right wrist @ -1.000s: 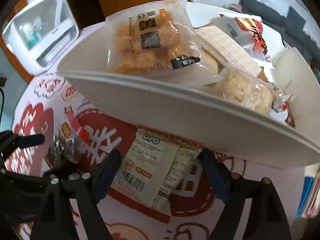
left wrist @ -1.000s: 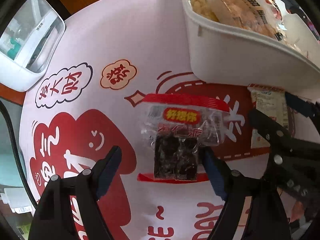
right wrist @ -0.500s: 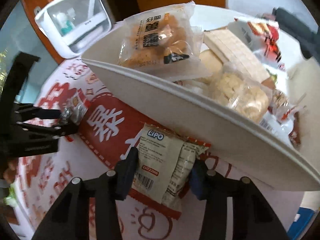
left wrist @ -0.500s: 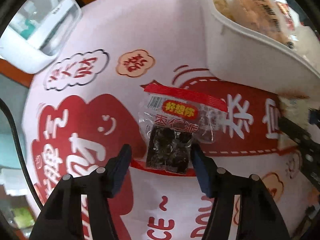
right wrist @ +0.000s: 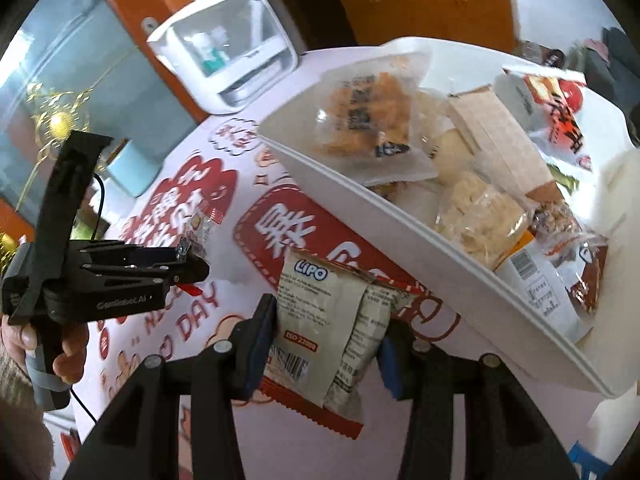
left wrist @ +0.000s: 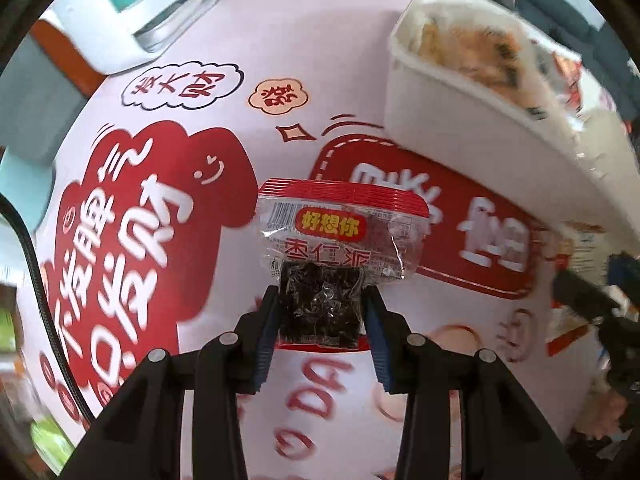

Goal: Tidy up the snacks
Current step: 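Carry the date packet and LIPO bag into the white tray and release both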

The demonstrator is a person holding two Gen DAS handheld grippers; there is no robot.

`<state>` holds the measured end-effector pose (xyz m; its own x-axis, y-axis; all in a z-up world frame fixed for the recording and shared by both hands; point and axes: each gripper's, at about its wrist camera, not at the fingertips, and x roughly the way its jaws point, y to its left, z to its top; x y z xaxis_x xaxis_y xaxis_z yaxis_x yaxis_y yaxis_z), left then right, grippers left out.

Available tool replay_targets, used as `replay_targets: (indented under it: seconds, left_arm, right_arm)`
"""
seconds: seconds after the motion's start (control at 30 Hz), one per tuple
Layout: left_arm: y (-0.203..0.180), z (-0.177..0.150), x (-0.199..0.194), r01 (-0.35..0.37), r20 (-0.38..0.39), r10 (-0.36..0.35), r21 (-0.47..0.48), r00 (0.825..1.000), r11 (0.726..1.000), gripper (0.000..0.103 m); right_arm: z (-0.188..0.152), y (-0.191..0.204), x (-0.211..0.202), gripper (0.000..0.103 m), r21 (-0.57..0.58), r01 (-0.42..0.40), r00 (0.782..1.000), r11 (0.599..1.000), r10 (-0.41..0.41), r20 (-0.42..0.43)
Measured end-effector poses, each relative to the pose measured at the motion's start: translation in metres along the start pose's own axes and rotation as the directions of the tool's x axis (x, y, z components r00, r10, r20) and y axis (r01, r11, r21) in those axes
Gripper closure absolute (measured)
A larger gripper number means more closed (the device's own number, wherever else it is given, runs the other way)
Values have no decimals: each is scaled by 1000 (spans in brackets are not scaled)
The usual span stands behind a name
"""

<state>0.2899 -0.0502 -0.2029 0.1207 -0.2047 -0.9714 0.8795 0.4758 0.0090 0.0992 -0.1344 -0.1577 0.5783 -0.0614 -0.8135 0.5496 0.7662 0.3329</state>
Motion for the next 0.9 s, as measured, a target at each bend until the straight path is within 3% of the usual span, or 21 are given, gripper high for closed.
replay_targets:
  seconds: [0.23,0.47,0.6,0.8,0.9]
  left_arm:
    - [-26,-17,-62,52,91,-45,-78,995,996,64]
    - [-67,-19,-133,99,225,-58,-174,973,980,64]
    - [-92,-5,-149,100,249,-36,-252,968,963,64]
    - [-133,25,-155,156,284,-40,-400,958,903,64]
    - [-156,44,-150,147,287,-21,-424,958,894,64]
  right_arm:
    - [11,2,-47,57,-108,-82,994,991,89,62]
    - [36,-28,-88,57,-177,-113,982,978,137,129]
    - [57,-60,-99,57,-197,-109,982,974,137,132]
    - [103,-118,-115,57,-200,-110,978,974,142,151]
    - [124,-142,-120,57,-209,-103,977,973,138,163]
